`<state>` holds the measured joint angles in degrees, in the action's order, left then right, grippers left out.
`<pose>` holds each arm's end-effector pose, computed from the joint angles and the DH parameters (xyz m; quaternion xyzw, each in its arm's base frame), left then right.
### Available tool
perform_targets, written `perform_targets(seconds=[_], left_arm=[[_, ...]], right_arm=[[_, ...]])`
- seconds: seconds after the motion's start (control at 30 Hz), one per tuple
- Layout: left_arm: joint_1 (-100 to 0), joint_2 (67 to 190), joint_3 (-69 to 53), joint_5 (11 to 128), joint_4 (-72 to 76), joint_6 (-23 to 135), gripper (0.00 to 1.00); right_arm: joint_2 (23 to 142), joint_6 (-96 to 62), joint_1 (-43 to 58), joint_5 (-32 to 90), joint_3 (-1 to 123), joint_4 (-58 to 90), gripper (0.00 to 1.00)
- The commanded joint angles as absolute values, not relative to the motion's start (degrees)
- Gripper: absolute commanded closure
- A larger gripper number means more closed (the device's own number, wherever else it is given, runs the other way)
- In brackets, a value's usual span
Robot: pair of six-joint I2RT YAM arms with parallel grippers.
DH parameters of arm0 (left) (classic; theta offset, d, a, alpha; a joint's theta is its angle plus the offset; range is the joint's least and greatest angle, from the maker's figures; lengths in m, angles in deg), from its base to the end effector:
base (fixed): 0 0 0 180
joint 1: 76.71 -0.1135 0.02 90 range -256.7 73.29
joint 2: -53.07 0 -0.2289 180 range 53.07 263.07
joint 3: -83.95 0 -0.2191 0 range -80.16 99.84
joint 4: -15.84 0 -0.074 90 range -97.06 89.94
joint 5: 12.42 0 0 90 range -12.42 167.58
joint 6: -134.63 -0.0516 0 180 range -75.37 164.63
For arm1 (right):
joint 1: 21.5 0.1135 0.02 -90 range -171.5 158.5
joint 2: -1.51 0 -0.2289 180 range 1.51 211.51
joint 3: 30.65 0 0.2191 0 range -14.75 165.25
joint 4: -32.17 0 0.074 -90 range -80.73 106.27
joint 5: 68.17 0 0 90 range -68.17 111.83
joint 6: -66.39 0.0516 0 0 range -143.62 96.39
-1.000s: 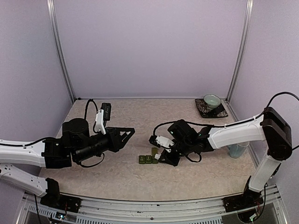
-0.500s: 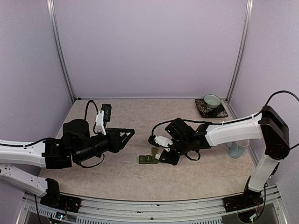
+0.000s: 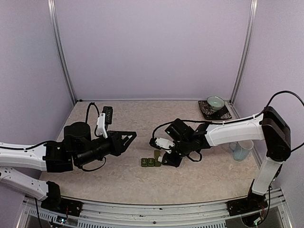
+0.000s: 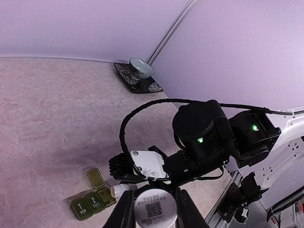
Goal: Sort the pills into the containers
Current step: Pour the pill into the compartment of the pill container.
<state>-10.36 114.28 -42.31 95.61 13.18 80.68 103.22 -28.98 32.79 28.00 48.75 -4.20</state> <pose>0.1142 -0.2209 0.2640 0.1008 0.7573 -0.4188 0.4909 0.1906 0.2747 0.1474 -0.4909 0.8269 0.1588 0.2239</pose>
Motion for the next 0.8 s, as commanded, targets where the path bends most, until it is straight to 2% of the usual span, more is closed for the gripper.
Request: perform_targets(seconds=[0.0,0.77], left_arm=[[-10.5,113.2,-43.2,96.0,14.7,81.1,0.85],[-10.5,112.7,-43.7,96.1,14.9,81.3,0.85]], right_arm=[[104.9,-30.1,33.3,26.6,51.2,-7.3,1.00],[107.6,-31.7,34.7,25.1,56.5,-13.3,1.00]])
